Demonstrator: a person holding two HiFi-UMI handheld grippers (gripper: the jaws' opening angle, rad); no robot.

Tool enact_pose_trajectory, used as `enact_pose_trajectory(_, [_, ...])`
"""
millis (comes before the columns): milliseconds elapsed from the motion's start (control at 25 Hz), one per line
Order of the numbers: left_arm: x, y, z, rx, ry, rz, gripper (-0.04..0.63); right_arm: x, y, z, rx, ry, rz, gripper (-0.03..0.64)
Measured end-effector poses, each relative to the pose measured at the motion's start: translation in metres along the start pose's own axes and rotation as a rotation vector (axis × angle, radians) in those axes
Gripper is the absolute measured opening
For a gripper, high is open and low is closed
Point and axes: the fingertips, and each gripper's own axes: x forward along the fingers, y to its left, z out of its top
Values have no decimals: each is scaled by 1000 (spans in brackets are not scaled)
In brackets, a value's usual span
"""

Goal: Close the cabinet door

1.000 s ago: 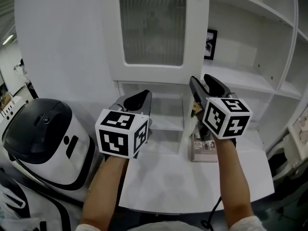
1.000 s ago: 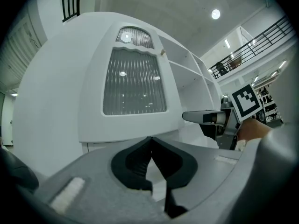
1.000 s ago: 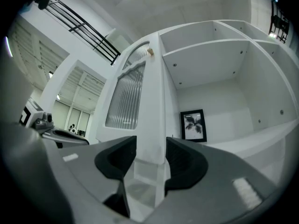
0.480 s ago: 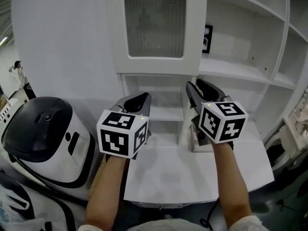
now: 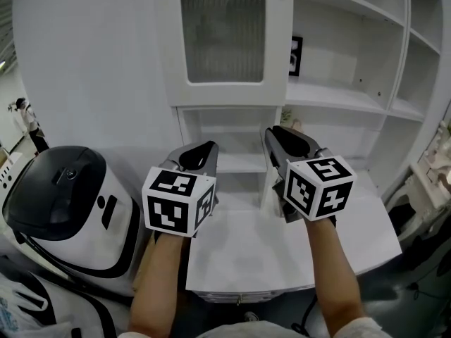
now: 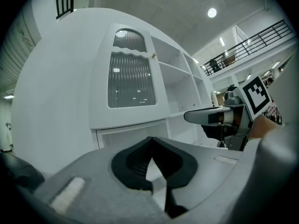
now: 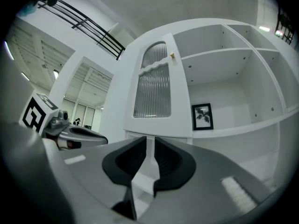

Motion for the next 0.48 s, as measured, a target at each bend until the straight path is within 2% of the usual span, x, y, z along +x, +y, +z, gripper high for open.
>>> enact_pose_trajectory(280, [-19, -12, -11, 9, 20, -22, -3, -18, 23, -7, 10, 11, 17, 46])
enact_pose_trajectory(400, [-26, -14, -14, 13, 23, -22, -3, -23, 33, -12, 25, 20, 39, 2])
enact_pose_trajectory(480, [-29, -16, -15, 9, 23, -20, -3, -27, 38, -17, 31, 32, 52, 2])
